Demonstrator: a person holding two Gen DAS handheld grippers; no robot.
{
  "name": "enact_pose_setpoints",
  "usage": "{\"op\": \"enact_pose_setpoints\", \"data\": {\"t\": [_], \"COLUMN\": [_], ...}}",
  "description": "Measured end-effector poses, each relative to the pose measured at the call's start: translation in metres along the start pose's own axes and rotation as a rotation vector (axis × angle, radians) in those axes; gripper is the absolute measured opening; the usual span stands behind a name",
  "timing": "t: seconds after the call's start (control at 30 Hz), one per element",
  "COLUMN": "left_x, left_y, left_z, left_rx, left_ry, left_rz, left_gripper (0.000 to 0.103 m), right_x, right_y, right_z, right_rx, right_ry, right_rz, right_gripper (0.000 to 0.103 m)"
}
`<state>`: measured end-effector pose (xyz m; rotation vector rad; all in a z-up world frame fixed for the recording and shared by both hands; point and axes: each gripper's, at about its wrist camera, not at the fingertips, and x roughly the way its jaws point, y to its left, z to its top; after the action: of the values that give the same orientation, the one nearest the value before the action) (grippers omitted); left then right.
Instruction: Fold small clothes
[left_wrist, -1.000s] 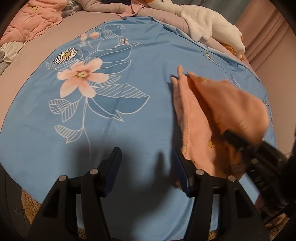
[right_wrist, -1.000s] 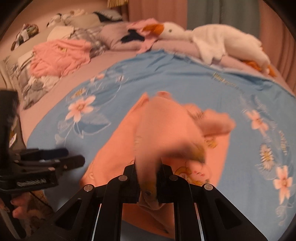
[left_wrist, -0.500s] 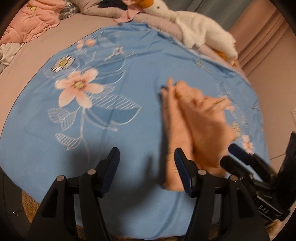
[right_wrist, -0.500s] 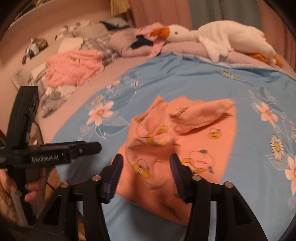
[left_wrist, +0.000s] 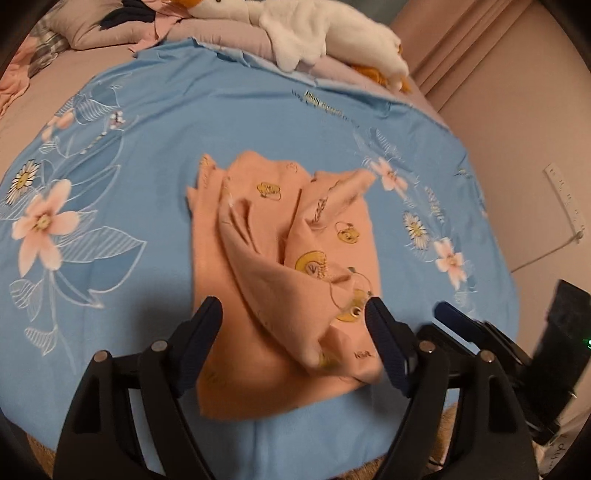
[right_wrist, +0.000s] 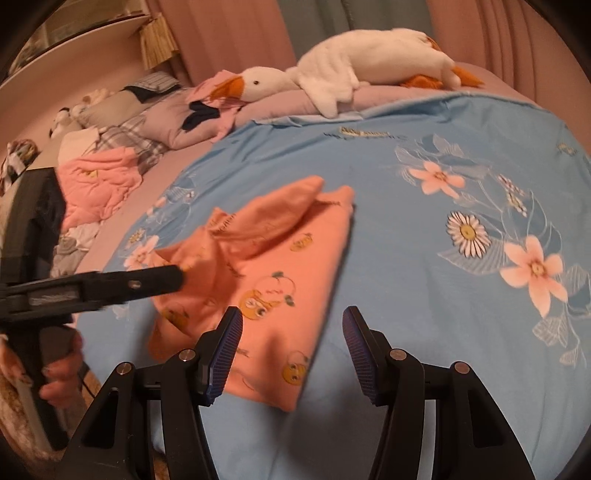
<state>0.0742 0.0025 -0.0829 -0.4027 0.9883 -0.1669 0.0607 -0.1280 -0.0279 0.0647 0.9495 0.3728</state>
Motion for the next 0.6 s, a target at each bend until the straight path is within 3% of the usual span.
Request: {"op": "enact_pose_setpoints", "data": {"t": [0.03, 0.1, 0.13, 0.43, 0.6], "left_x": [0.005, 0.014, 0.017, -0.017, -0.006], "left_y": [0.002, 0.011, 0.014, 0.036, 0.044], "left_z": [0.001, 0.002, 0.003, -0.017, -0.038], "left_rx": [-0.007, -0.056, -0.078, -0.194, -0.179], "left_ry": [-0.002, -0.012, -0.005, -0.057, -0.017], "left_rz": [0.003, -0.009, -0.014, -0.107, -0.03], "left_gripper": [0.075, 0.036, 0.01, 0.009, 0.009], "right_x": [0.0, 0.0, 0.0, 0.0, 0.007], "right_y": [-0.001, -0.004, -0.004, -0.002, -0.003], "right_z": [-0.001, -0.003, -0.004, -0.003, -0.004], "right_rx": [0.003, 0.009, 0.009, 0.011, 0.026], "right_ry": [0.002, 0.007, 0.009, 0.0, 0.021], "right_rz": [-0.001, -0.008, -0.012, 0.012, 0.029], "right_gripper": [0.056, 0.056, 0.056, 0.056, 0.056]}}
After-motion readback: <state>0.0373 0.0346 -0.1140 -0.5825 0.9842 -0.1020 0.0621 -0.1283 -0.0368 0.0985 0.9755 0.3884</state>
